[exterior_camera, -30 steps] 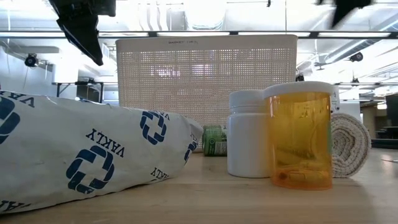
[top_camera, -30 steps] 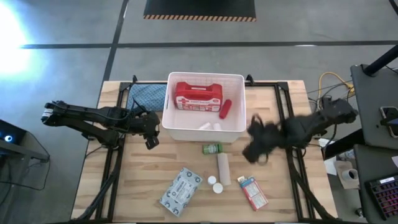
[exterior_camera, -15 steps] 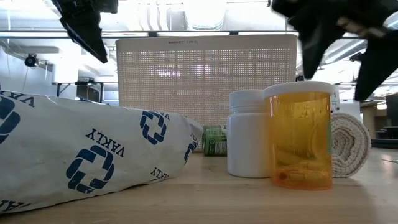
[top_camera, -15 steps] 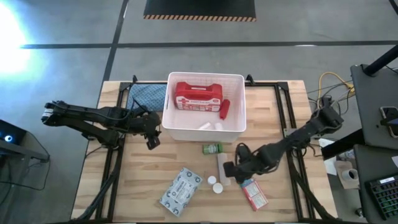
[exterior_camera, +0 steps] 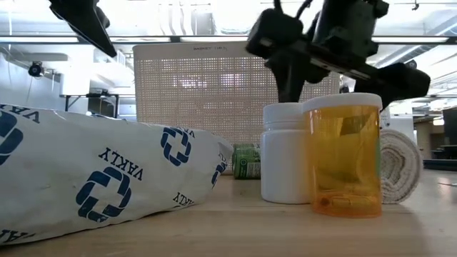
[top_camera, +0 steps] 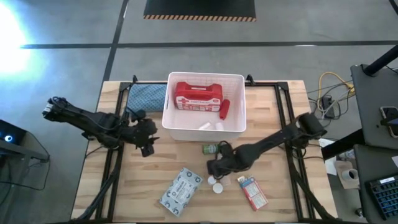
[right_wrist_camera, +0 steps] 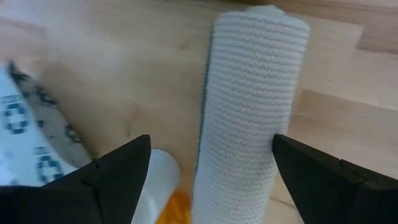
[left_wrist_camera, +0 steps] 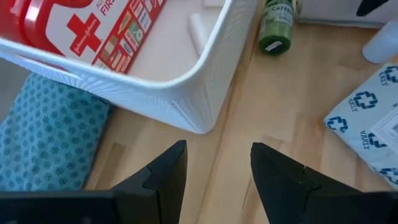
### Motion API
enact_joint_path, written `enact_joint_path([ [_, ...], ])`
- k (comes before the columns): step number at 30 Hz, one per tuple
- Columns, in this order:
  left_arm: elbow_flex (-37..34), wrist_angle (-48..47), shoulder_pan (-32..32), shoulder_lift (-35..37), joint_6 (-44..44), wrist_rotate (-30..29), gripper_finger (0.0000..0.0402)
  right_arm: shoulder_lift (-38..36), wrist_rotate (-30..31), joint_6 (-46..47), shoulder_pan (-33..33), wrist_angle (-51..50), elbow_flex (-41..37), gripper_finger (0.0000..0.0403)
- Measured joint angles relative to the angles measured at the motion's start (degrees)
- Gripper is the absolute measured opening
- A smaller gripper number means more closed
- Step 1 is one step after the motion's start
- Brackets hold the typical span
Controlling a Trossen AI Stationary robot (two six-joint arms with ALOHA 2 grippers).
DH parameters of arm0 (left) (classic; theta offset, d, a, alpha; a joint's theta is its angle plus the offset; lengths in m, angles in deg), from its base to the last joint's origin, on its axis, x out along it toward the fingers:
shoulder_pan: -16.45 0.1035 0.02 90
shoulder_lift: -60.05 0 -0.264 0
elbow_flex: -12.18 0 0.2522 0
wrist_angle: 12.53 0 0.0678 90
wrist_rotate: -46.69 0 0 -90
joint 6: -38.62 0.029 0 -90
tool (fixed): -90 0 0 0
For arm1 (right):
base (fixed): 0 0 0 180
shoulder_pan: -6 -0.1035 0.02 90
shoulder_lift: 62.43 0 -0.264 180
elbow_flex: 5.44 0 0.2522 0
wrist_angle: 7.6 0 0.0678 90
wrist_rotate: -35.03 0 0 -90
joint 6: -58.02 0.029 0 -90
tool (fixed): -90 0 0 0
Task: Pick & place medical supplies in basket/bin
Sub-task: Put the white bandage into the bin
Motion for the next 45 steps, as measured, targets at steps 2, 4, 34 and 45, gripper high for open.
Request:
enact_joint_path([
  [2, 0.0, -0.28, -0.26, 0.16, -0.33, -0.02, 0.0159, 2.1, -0.14, 0.81, 0.15, -3.31, 1.9, 0.0327],
  [4, -0.31, -0.48, -0.38, 0.37, -0.37, 0.0, 0.0159, 4.08, -0.35, 0.96, 0.29, -5.28, 3.16, 0.0327],
  [34, -8.55, 0.95, -2.97, 12.84, -7.52, 0.63, 0.0159, -18.74, 35.52, -19.18, -2.5, -8.01, 17.76, 0.0145],
  [45, -8.57, 13.9, -2.96, 7.56, -7.47, -0.95, 0.0159, -24.87, 23.2, -40.4, 22.01, -11.66, 20.61, 0.0283],
])
